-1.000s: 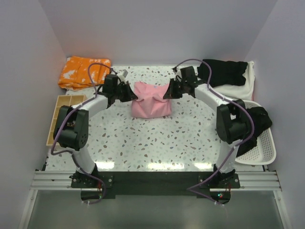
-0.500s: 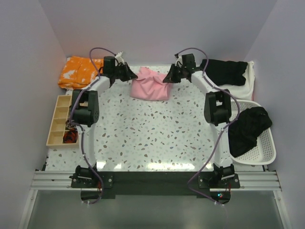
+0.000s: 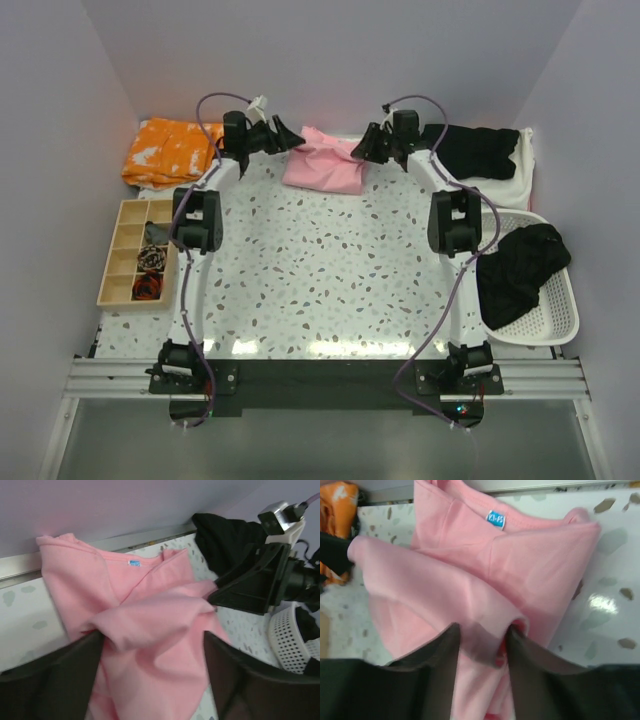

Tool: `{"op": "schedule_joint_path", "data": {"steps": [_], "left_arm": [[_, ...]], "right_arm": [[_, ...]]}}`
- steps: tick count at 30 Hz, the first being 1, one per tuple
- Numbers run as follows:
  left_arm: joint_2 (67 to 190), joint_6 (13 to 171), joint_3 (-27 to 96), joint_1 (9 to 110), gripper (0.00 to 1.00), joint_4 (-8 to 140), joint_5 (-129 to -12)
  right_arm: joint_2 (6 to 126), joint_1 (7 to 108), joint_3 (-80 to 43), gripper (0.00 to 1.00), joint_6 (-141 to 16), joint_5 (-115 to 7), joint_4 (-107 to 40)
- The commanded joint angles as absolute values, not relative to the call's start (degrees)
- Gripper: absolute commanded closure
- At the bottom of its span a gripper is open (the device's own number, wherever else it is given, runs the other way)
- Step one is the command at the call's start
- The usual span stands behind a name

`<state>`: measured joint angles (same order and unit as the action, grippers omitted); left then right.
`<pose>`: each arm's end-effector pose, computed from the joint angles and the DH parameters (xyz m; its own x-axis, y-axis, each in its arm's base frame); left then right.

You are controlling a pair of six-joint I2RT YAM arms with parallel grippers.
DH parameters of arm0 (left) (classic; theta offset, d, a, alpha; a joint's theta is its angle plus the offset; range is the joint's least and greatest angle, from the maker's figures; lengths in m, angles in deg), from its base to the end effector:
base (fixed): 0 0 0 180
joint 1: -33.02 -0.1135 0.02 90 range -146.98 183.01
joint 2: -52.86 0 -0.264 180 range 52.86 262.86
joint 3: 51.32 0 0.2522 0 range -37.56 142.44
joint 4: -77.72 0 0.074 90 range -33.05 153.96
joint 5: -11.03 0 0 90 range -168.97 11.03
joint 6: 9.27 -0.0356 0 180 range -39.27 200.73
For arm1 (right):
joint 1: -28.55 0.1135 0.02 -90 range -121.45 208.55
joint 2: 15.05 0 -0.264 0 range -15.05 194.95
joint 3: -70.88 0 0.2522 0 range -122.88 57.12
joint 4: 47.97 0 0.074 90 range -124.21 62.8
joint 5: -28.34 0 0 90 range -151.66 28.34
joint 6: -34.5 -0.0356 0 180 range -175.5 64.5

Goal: Fold and stack the t-shirts
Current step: Fold the long partially folded tshirt into a neat square

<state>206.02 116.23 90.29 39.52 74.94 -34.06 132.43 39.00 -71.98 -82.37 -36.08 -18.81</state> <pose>0.5921 -0.0928 0.1576 -0.6414 -0.3408 -0.6873 0.4758 0.5261 -0.7049 0.5697 0.1207 0.1761 -0.7212 0.2815 -0.6329 -0.2136 0.7788 0.5898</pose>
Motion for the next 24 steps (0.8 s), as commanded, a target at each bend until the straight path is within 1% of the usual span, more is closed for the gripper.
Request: {"op": "schedule_joint_path", "data": {"steps": [1,3,4,5,7,8,10,11,12,15,16,20,24], "left_arm": [[207.7,123.3,91.9,39.2,0.0,92.0,-29.6],[206.6,122.2,90.6,39.2,0.0,92.4,-30.0],[205.7,120.1,89.5,39.2,0.0,92.2,-30.4],[203.3,118.6,88.1,39.2,0.0,90.9,-32.3],[200.4,113.7,83.5,39.2,0.0,88.9,-34.5],[197.5,111.9,81.7,39.2,0.0,86.7,-37.1],[194.7,107.4,77.2,39.1,0.0,84.8,-39.3],[193.0,106.1,76.0,39.1,0.0,82.6,-41.1],[192.4,105.0,74.7,39.1,0.0,81.1,-41.8],[190.7,102.7,70.9,39.1,0.0,79.1,-43.1],[190.4,102.9,69.9,39.1,0.0,78.9,-43.2],[189.8,104.4,64.5,39.2,0.0,80.7,-41.4],[189.5,105.3,60.7,39.1,0.0,82.4,-40.6]], "right_arm": [[129.5,38.9,-67.2,0.49,-79.3,-43.2,-31.5],[128.7,39.0,-66.8,0.47,-77.4,-45.7,-32.9],[126.6,39.0,-64.6,0.46,-76.0,-46.6,-33.7],[125.5,39.0,-63.2,0.4,-75.0,-47.8,-36.0],[121.9,38.9,-60.2,0.39,-72.2,-52.2,-37.3],[120.7,38.9,-59.4,0.37,-71.2,-53.7,-37.1],[117.5,38.9,-56.9,0.24,-69.0,-56.9,-37.1],[116.7,38.9,-56.2,0.11,-68.3,-58.0,-36.2],[116.1,38.9,-55.6,0.01,-68.2,-58.8,-35.7],[114.9,38.9,-54.7,0.01,-67.9,-57.5,-32.0],[114.8,38.9,-54.3,0.01,-68.7,-55.1,-30.7],[113.8,39.0,-51.0,0.01,-73.0,-47.7,-31.7],[114.1,38.9,-47.5,0.01,-76.9,-44.1,-33.5]]}}
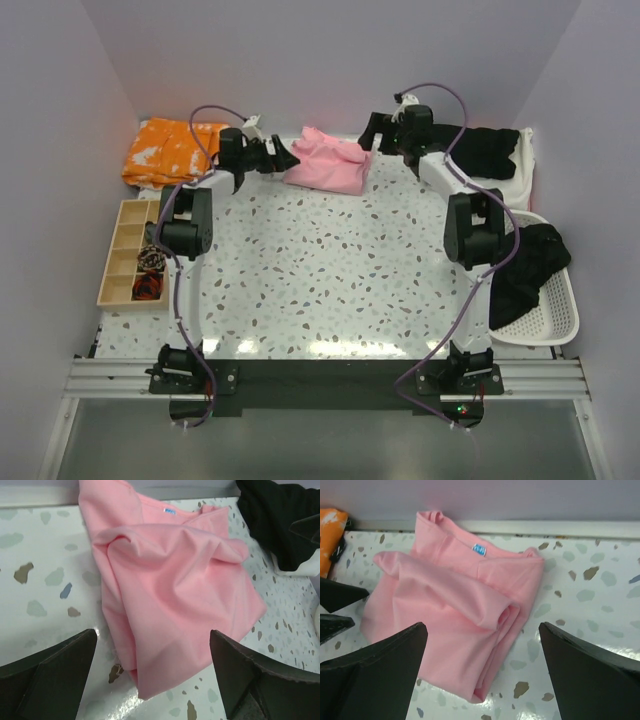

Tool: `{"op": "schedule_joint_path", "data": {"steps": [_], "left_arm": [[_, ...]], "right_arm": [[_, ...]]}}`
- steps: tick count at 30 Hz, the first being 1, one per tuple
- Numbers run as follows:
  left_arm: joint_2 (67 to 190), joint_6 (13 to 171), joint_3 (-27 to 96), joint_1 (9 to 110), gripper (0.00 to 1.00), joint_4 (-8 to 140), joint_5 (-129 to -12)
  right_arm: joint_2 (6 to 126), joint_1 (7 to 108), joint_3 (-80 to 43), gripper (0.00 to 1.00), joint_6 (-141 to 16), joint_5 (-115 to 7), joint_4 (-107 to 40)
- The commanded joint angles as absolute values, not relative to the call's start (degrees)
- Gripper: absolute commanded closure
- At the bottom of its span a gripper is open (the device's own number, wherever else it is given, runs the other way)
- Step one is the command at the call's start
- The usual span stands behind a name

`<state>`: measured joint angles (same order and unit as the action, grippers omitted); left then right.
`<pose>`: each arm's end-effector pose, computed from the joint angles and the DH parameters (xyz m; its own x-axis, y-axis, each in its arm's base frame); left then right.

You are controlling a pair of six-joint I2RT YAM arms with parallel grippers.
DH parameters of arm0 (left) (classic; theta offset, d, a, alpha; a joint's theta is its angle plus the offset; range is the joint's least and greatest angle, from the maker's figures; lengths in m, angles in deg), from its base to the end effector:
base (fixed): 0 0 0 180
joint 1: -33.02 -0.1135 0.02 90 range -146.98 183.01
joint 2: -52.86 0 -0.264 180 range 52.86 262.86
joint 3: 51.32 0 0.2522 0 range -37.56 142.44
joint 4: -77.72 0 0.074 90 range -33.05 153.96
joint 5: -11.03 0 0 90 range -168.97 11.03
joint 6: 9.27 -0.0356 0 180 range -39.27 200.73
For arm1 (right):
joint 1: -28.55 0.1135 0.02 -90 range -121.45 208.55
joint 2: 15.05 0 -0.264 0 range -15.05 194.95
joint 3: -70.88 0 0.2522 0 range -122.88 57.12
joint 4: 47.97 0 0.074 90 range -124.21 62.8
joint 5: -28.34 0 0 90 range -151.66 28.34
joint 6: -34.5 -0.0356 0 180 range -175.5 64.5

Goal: Fold and stack the t-shirts
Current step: Fold the long partially folded tshirt into a neat square, then smooth out wrinkles on the folded tshirt

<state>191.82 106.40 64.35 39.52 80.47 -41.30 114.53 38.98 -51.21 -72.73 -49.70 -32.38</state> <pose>0.5405 -0.0835 0.1513 -0.5993 -0.2768 -0.7511 0.4422 0.6677 -0.5989 0.5281 0.1047 0.2414 -0.4762 0.2070 -0.8546 -0.2340 0.9070 0.3501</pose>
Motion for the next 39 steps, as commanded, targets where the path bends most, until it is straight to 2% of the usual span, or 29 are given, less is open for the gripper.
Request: {"op": "schedule_joint_path", "data": {"steps": [1,10,19,22,24,26,27,28,29,30,31,32,36,39], "left_arm": [[189.5,105.4,60.3,39.1,0.0,82.5,-40.4],[192.2,108.1,59.6,39.2,0.0,87.0,-37.4],[195.1,111.5,60.2,39.8,0.0,90.6,-33.9],[195.7,112.3,59.7,40.5,0.0,91.5,-33.5],[195.9,112.7,59.3,40.8,0.01,91.9,-33.4],[195.9,113.2,59.0,41.1,0.09,92.3,-32.8],[195.7,113.4,58.8,41.3,0.21,92.4,-32.7],[195.5,113.5,57.9,41.4,0.3,92.8,-32.3],[195.1,113.8,57.0,41.4,0.5,93.0,-32.2],[193.8,114.2,55.9,41.4,0.59,93.9,-32.3],[193.0,114.3,53.1,41.5,0.66,94.3,-32.6],[192.0,114.4,51.6,41.5,0.79,94.5,-33.0],[184.6,113.7,42.3,41.5,0.89,95.1,-34.4],[178.4,112.8,33.9,41.8,0.91,94.5,-35.8]], "right_arm": [[114.1,38.9,-46.3,0.01,-77.6,-43.7,-33.8],[116.8,38.9,-42.4,0.03,-83.2,-38.5,-36.6],[120.6,38.9,-42.0,0.09,-88.4,-35.1,-38.3],[121.8,39.0,-42.5,0.15,-89.1,-34.5,-37.9],[123.1,39.1,-43.3,0.28,-89.6,-32.8,-37.5],[123.5,39.1,-43.3,0.42,-89.7,-31.6,-37.6],[123.4,39.2,-42.6,0.58,-89.7,-31.3,-37.9],[123.1,39.3,-42.0,0.64,-89.7,-31.0,-38.4],[122.9,39.4,-41.1,0.69,-89.6,-30.6,-38.4],[122.2,39.4,-40.5,0.79,-89.4,-30.3,-38.7],[121.8,39.3,-39.9,0.83,-89.3,-30.2,-38.9],[121.3,39.4,-39.2,0.87,-89.1,-30.2,-38.8],[117.7,39.4,-33.5,0.9,-88.3,-28.7,-38.9],[113.2,39.9,-26.8,0.89,-87.7,-27.6,-39.0]]}}
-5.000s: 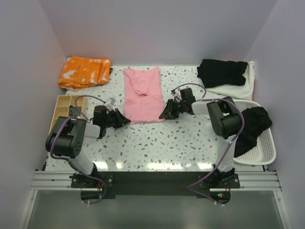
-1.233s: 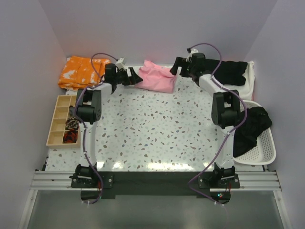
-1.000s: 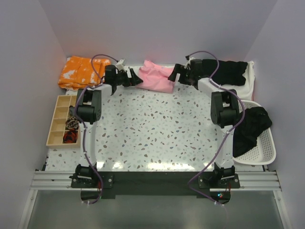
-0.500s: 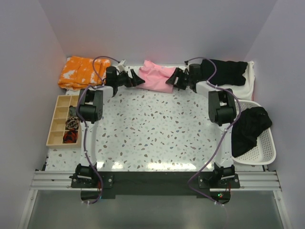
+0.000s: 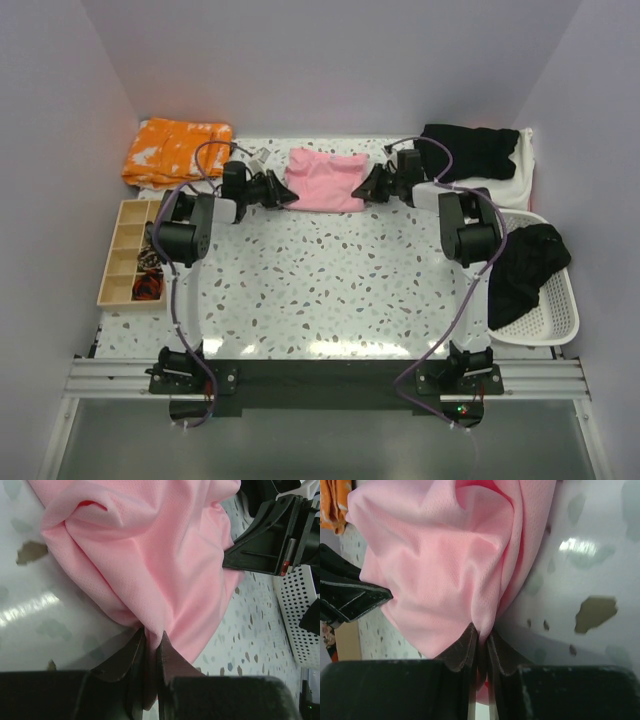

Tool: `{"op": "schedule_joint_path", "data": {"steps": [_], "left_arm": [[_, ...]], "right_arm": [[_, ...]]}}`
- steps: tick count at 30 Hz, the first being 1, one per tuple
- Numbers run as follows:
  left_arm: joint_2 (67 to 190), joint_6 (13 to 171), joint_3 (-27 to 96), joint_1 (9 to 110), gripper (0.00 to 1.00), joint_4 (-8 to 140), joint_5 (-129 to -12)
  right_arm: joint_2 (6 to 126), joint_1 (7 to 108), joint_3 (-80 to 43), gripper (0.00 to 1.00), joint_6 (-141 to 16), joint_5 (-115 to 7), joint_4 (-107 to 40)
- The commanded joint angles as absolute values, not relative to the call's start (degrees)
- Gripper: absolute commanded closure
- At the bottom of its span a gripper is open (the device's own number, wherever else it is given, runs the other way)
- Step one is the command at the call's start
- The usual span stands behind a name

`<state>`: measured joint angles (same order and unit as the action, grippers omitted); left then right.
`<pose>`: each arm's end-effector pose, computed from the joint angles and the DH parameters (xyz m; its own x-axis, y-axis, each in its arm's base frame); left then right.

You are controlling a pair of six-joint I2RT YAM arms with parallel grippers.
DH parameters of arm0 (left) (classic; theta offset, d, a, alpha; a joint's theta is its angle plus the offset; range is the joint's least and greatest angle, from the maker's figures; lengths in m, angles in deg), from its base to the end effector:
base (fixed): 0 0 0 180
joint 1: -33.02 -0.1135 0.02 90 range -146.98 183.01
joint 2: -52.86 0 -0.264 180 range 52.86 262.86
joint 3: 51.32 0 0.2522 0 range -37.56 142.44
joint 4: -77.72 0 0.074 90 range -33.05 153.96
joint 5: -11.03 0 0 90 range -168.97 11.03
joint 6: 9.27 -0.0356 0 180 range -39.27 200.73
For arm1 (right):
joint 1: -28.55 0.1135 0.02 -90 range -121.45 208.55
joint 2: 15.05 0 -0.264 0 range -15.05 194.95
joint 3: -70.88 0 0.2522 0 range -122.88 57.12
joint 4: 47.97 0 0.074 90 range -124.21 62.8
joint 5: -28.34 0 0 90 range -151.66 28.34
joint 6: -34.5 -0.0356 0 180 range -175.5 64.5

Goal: Fold and stack the t-shirts
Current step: Smooth out wrinkles on the folded tshirt

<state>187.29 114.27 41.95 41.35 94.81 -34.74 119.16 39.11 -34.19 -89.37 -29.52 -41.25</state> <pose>0.4768 -0.0949 0.0955 -0.7419 -0.2915 -0.6038 0.3888 0.5467 -0.7416 0.4967 0.1119 0.1189 -0.8009 0.3307 -0.4992 -0.1598 0.6854 0.7104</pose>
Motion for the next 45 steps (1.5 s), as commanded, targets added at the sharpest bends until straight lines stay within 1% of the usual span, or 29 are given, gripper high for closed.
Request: {"op": "schedule_joint_path", "data": {"steps": [1,3,4,6,7,8,9,11,12,13,14,15,16,17,19,23,29,33,40,42,45], "left_arm": [[176.7,112.5,29.5,42.0,0.92,94.4,-36.5],[171.5,111.5,24.8,43.4,0.92,93.4,-37.8],[169.8,111.3,20.5,44.0,0.92,93.0,-38.8],[165.0,111.2,16.4,46.4,0.94,92.2,-39.4],[163.4,111.2,12.7,47.2,0.94,91.6,-40.5],[161.7,111.4,10.9,48.0,0.94,91.1,-41.3],[158.4,111.6,7.4,49.4,0.92,90.6,-42.4],[154.9,112.4,4.1,50.2,0.83,90.2,-44.1],[151.2,112.5,1.4,50.2,0.74,89.9,-45.6],[149.3,112.5,0.5,50.2,0.61,89.2,-47.0],[145.8,110.8,0.3,50.2,0.43,87.5,-48.6],[144.3,109.8,0.5,50.2,0.34,84.2,-52.0],[143.0,108.9,0.8,50.2,0.0,82.6,-53.9],[141.0,106.9,1.5,50.2,0.0,79.4,-55.8],[140.2,105.5,3.8,50.2,0.0,77.7,-59.3],[142.8,101.9,8.2,50.2,0.0,76.6,-61.8],[150.7,100.4,15.5,50.2,0.0,80.2,-59.6],[153.9,100.9,17.4,50.1,0.0,82.6,-56.7],[156.3,102.3,17.9,50.1,0.0,84.8,-55.4],[156.6,102.3,18.3,50.2,0.01,84.7,-55.2],[156.5,102.6,18.1,50.1,0.06,85.1,-55.1]], "right_arm": [[110.2,40.1,-25.0,0.89,-87.2,-27.4,-38.6],[106.8,41.0,-19.0,0.89,-85.5,-27.2,-37.4],[103.6,41.4,-17.0,0.89,-84.9,-27.1,-36.9],[99.9,42.9,-10.9,0.85,-83.4,-27.2,-35.2],[96.3,43.4,-9.1,0.8,-82.8,-27.6,-34.5],[94.4,44.6,-5.8,0.67,-81.7,-28.1,-34.4],[92.5,45.2,-4.2,0.59,-81.0,-28.9,-31.2],[86.2,47.0,-0.6,0.46,-79.3,-33.5,-29.3],[83.9,47.3,0.0,0.31,-78.8,-35.6,-27.1],[82.2,47.4,0.4,0.29,-78.4,-37.4,-26.0],[79.0,47.4,0.2,0.28,-77.0,-40.6,-24.7],[77.9,47.4,-0.4,0.26,-76.2,-42.3,-22.1],[76.7,47.4,-1.0,0.25,-75.5,-43.9,-20.9],[75.9,47.4,-2.7,0.24,-74.0,-46.6,-18.4],[74.3,47.4,-4.7,0.24,-72.6,-49.4,-16.1],[74.3,47.3,-6.4,0.19,-69.7,-53.7,-18.4],[81.7,46.9,-10.5,0.2,-68.9,-51.7,-22.4],[85.2,46.6,-12.0,0.22,-69.6,-49.8,-24.6],[88.7,45.9,-12.9,0.24,-70.9,-47.4,-27.4],[89.0,45.9,-12.9,0.25,-71.2,-47.0,-28.0],[89.6,45.7,-13.1,0.3,-71.7,-45.9,-28.8]]}}
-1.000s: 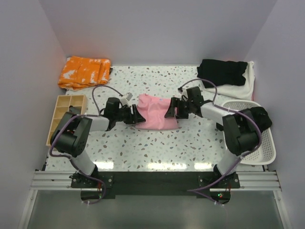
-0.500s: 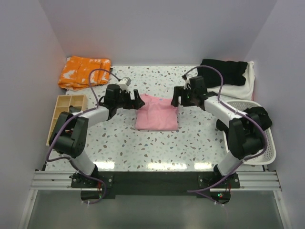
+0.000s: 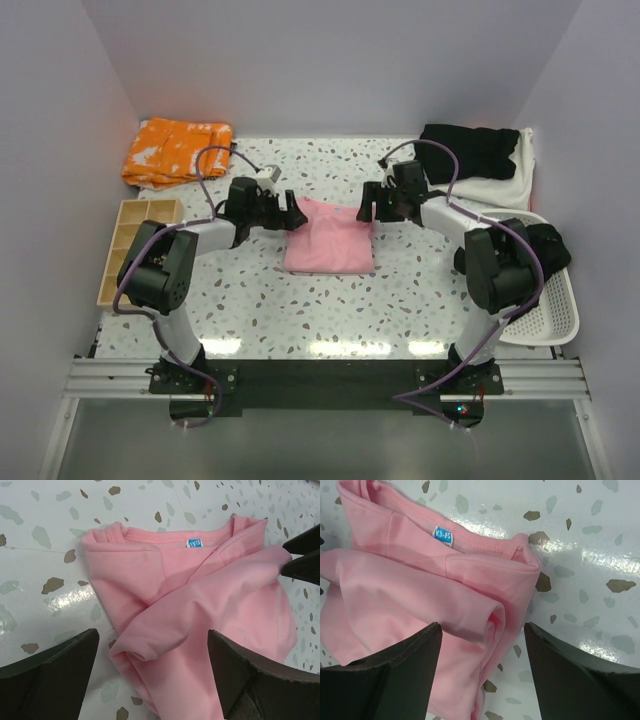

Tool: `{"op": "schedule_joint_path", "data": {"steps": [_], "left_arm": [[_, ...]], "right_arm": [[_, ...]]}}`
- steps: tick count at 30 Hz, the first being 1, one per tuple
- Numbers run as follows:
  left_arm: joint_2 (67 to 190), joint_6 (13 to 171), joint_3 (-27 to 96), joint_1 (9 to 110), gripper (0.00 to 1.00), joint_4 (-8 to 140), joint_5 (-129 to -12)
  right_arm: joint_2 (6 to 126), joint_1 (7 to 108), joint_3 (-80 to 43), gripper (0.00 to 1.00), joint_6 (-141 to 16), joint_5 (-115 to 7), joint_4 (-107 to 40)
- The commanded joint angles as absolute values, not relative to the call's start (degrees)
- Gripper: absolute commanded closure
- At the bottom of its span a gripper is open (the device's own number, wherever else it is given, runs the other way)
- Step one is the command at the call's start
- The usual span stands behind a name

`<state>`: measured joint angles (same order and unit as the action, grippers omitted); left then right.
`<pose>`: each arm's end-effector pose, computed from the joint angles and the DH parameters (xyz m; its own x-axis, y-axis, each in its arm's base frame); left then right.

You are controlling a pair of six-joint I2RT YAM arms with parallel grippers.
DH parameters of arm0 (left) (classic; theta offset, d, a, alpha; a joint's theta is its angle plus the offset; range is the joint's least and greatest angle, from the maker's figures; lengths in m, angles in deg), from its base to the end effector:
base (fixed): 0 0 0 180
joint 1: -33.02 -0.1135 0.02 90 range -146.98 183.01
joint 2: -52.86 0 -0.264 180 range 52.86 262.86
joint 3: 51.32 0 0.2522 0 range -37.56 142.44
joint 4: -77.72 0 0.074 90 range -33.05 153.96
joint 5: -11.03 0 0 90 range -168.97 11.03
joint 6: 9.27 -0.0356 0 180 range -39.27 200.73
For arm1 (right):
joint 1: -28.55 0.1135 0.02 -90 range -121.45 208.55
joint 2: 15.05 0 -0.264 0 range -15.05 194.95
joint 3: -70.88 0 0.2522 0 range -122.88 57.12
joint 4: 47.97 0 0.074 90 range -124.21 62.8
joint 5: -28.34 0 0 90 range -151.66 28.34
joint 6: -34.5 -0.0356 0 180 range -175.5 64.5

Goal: Fold and stack the t-shirts
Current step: Smooth out wrinkles on the folded tshirt

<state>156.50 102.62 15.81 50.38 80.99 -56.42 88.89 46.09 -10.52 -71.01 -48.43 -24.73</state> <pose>0.3532 -0.1247 0.1614 -0.7023 -0.1412 -0.6977 0.3447 0.7901 -0.5069 0.3716 0.1260 0.1952 -0.7776 0.0272 -0.6282 -0.2466 0.9058 0.3445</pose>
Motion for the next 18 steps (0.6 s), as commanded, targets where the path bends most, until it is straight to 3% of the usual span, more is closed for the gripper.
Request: {"op": "schedule_joint_path", "data": {"steps": [1,6,12,18], "left_arm": [[156.4,102.9,17.9,50.1,0.13,85.3,-55.1],[157.5,103.3,18.8,49.8,0.39,85.5,-53.0],[158.7,103.8,19.1,49.7,0.47,85.7,-52.1],[157.6,103.1,18.4,49.4,0.45,83.6,-53.6]], "right_arm": [[89.8,45.7,-13.3,0.34,-71.6,-45.6,-29.0],[91.6,45.6,-14.5,0.44,-72.5,-43.0,-28.6],[93.2,45.6,-15.2,0.46,-72.7,-42.3,-27.8],[93.2,45.5,-15.4,0.46,-72.6,-42.5,-27.5]]}}
